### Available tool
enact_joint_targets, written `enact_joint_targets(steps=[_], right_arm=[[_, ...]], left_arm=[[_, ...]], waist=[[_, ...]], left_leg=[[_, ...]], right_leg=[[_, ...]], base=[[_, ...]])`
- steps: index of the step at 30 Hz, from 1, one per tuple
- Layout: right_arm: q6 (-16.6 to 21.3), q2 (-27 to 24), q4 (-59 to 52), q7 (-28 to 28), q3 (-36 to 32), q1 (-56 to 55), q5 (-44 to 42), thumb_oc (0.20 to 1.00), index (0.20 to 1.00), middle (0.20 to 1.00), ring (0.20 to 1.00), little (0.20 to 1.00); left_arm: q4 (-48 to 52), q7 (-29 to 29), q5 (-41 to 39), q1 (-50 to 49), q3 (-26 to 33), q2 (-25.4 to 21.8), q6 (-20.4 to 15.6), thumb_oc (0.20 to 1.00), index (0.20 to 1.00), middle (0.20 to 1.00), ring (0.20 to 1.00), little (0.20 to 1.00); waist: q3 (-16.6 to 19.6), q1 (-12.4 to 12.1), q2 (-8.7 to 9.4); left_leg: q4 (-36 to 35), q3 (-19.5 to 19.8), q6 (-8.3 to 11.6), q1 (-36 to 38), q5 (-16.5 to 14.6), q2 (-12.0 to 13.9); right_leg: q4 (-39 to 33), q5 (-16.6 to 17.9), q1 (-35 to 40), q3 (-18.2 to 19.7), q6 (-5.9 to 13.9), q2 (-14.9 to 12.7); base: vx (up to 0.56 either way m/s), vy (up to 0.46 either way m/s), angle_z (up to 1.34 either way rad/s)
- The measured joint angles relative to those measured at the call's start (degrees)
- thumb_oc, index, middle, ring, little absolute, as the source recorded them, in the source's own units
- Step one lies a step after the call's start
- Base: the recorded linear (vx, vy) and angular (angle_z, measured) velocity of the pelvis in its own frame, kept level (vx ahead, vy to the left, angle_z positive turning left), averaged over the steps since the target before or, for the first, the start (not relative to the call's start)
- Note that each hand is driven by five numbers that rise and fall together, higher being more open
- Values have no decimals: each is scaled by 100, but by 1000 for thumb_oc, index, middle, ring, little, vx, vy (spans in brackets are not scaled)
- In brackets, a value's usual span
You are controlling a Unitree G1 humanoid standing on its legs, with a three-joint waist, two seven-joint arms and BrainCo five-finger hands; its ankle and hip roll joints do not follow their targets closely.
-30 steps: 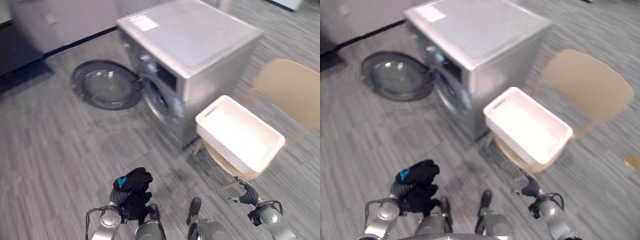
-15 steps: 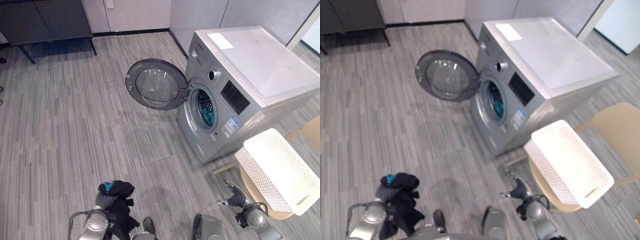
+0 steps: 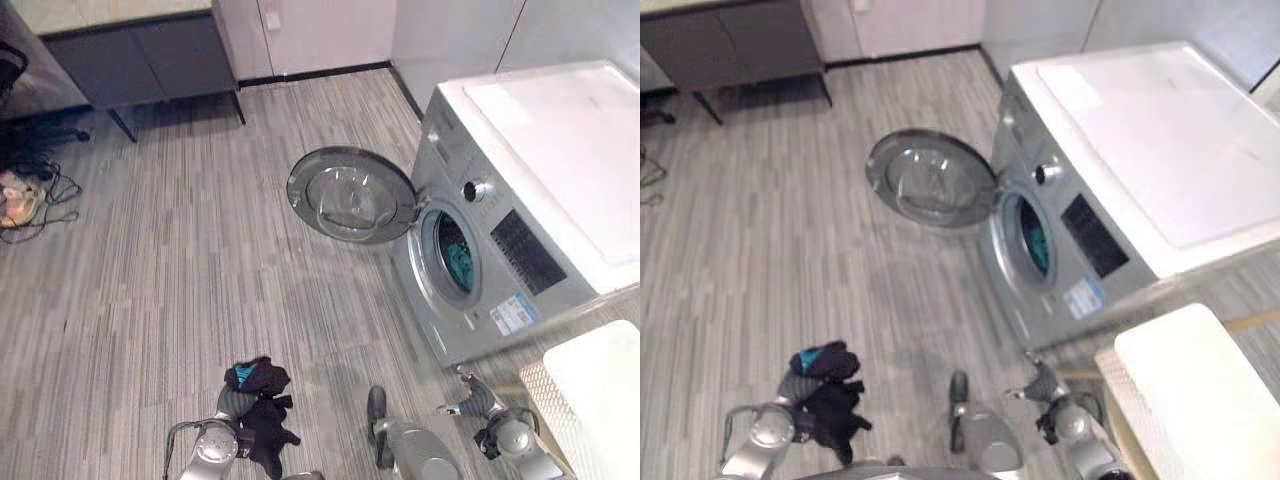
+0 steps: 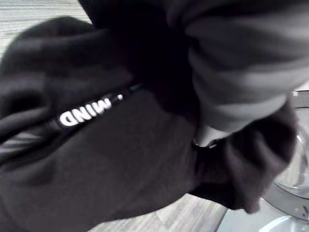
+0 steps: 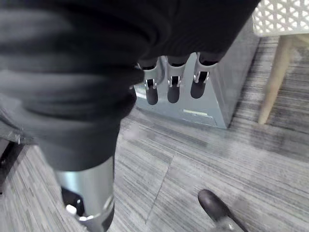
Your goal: Grab the laundry basket,head to the washer,open it,put in the laundry and shut it.
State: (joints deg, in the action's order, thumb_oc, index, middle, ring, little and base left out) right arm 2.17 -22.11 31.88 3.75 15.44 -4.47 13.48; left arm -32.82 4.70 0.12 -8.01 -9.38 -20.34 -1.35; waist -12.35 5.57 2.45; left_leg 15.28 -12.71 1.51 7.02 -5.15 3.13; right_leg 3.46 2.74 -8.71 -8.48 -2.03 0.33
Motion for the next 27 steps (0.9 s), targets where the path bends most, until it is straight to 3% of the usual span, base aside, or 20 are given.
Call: enact_joint_targets(steps=[1, 2, 3, 4, 5, 8, 10, 12, 14, 15, 18, 19, 20, 21, 22, 23, 24, 25, 26, 27], right_arm=[[16, -59, 75, 28, -11, 58, -4, 1000, 1000, 1000, 1000, 1000], [-14, -130, 96, 30, -91, 81, -4, 1000, 1000, 1000, 1000, 1000], [-43, -172, 81, 45, -121, 70, -9, 1000, 1000, 1000, 1000, 1000], [-53, -203, 15, 78, -138, 129, -11, 1000, 1000, 1000, 1000, 1000], [-45, -203, 6, 118, -138, 202, -10, 1000, 1000, 1000, 1000, 1000], [-61, -189, 147, 113, -101, 235, -10, 1000, 1000, 1000, 1000, 1000], [-59, -208, 182, 126, -96, 250, -10, 1000, 1000, 1000, 1000, 1000], [-54, -212, 213, 127, -91, 244, -10, 1000, 1000, 1000, 1000, 1000], [-68, -240, 354, 134, -57, 302, -10, 1000, 1000, 1000, 1000, 1000], [-62, -241, 412, 134, -32, 333, -10, 1000, 1000, 1000, 1000, 1000], [-128, -272, 590, 155, -70, 205, -34, 1000, 1000, 1000, 1000, 1000], [-174, -245, 656, 170, -138, 198, -61, 1000, 1000, 1000, 1000, 1000], [-198, -232, 709, 182, -157, 196, -108, 1000, 1000, 1000, 1000, 1000], [-174, -234, 668, 175, -157, 146, -108, 1000, 1000, 1000, 1000, 1000], [-186, -232, 649, 170, -146, 128, -107, 1000, 1000, 1000, 1000, 1000], [-181, -132, 694, 119, -101, 238, -106, 1000, 1000, 1000, 1000, 1000], [-102, 23, 590, 111, 146, 440, -106, 1000, 1000, 1000, 1000, 1000], [-82, 142, 516, 111, 174, 502, -106, 1000, 1000, 1000, 1000, 1000], [-58, 243, 463, 108, 188, 566, -105, 1000, 1000, 1000, 1000, 1000], [-57, 414, 473, 105, 249, 736, -105, 1000, 1000, 1000, 1000, 1000]], left_arm=[[-30, 2, -1, 0, -21, 33, -5, 200, 200, 200, 200, 200], [-105, -1, 0, 80, -144, 53, -6, 200, 200, 200, 200, 200], [-93, -15, 0, 86, -192, 67, -11, 200, 200, 200, 200, 200], [-59, -20, 0, 70, -189, 64, -36, 200, 200, 200, 200, 200], [-70, -38, 8, 42, -181, 32, -25, 200, 200, 200, 200, 200], [-92, -48, 10, 114, -141, 4, -24, 200, 200, 200, 200, 200], [-93, -69, 4, 77, -152, 3, -9, 200, 200, 200, 200, 200], [-102, -66, -2, 60, -146, -19, -5, 200, 200, 200, 200, 200], [-105, -59, -4, 199, -156, -17, -9, 200, 200, 200, 200, 200], [-105, -60, -4, 226, -162, -18, -9, 200, 200, 200, 200, 200], [-111, -65, -4, 337, -365, -13, -11, 200, 200, 200, 200, 200], [-122, -67, -4, 355, -387, -13, -10, 200, 200, 200, 200, 200], [-93, -64, -3, 278, -387, -56, -28, 200, 200, 200, 200, 200], [-98, -68, -3, 323, -388, -77, -28, 200, 200, 200, 200, 200], [-82, -49, -6, 407, -471, -87, -14, 200, 200, 200, 200, 200], [-81, -24, -5, 479, -471, -115, -41, 200, 200, 200, 200, 200], [-88, 6, -6, 539, -465, -228, -29, 200, 200, 200, 200, 200], [-94, 11, -5, 605, -460, -245, -19, 200, 200, 200, 200, 200], [-83, 22, -6, 629, -400, -257, -17, 200, 200, 200, 200, 200], [-89, 54, -6, 555, -264, -265, -27, 200, 200, 200, 200, 200]], waist=[[4, -19, 20], [-2, -39, 65], [39, -124, 78], [92, -163, 73], [77, -37, 114], [2, -184, 343], [-6, -221, 333], [10, -294, 314], [26, -267, 273], [29, -252, 261], [127, -89, 10], [143, -62, -31], [169, -120, -20], [171, -64, -4], [150, -52, -12], [149, -212, -27], [141, -235, -16], [142, -217, -14], [127, -248, -35], [109, -318, -56]], left_leg=[[822, 46, 130, -341, 70, 72], [1634, 68, 173, -762, 90, 162], [1640, 92, 173, -938, -102, 157], [1159, 96, 206, -1009, -267, 82], [483, 325, 212, -1398, -267, 85], [-1134, 1214, 206, -1473, 152, -204], [-1317, 1661, 213, -1613, 493, -146], [-1432, 2522, 219, -1731, 640, -226], [-1292, 3001, 152, -1880, 784, -299], [-1360, 3046, 90, -1825, 825, -318], [-1461, 2552, -13, -1454, 834, -189], [-1637, 2416, 83, -1283, 1058, -170], [-1845, 1920, -62, -1013, 1118, -253], [-1841, 1945, -81, -998, 1105, -387], [-1857, 1713, -188, -961, 1033, -417], [-1906, 1296, -287, -890, 982, -421], [-1832, 825, -449, -886, 854, -505], [-1855, 537, -494, -873, 820, -526], [-1927, 225, -510, -810, 800, -502], [-1977, -95, -533, -731, 761, -436]], right_leg=[[-148, 16, 214, 156, -307, 31], [-345, 87, 352, 274, -401, 56], [-469, 136, 404, 371, -395, 64], [-507, 230, 399, 440, -385, 74], [-629, 164, 550, 619, -351, 181], [-806, 161, 881, 1148, -332, 280], [-805, 136, 1081, 1337, -308, 437], [-755, -15, 1194, 1738, -300, 537], [-779, -136, 1324, 2172, -379, 600], [-759, -159, 1400, 2303, -374, 588], [-687, -415, 1624, 2440, -296, 593], [-447, -612, 1588, 2505, -247, 580], [424, -1081, 1218, 2258, 178, 410], [520, -1204, 1165, 2113, 228, 277], [654, -1230, 1081, 2040, 295, 147], [1092, -1347, 719, 2009, 442, 44], [1331, -1223, 298, 1944, 659, -199], [1486, -1203, 80, 1852, 691, -317], [1639, -1201, -138, 1528, 699, -421], [1727, -1175, -316, 953, 737, -599]], base=[[274, -100, -16], [70, -14, -33], [153, 1, -65], [337, 10, -66], [419, 22, -64], [258, 59, -80], [231, 91, -96], [220, 107, -94], [388, 268, -121], [393, 311, -107], [260, 260, -46], [213, 322, -104], [131, 231, -108], [149, 290, -106], [50, 134, -96], [68, 226, -179], [67, 235, -202], [34, 163, -172], [35, 110, -151], [48, 69, -150]])
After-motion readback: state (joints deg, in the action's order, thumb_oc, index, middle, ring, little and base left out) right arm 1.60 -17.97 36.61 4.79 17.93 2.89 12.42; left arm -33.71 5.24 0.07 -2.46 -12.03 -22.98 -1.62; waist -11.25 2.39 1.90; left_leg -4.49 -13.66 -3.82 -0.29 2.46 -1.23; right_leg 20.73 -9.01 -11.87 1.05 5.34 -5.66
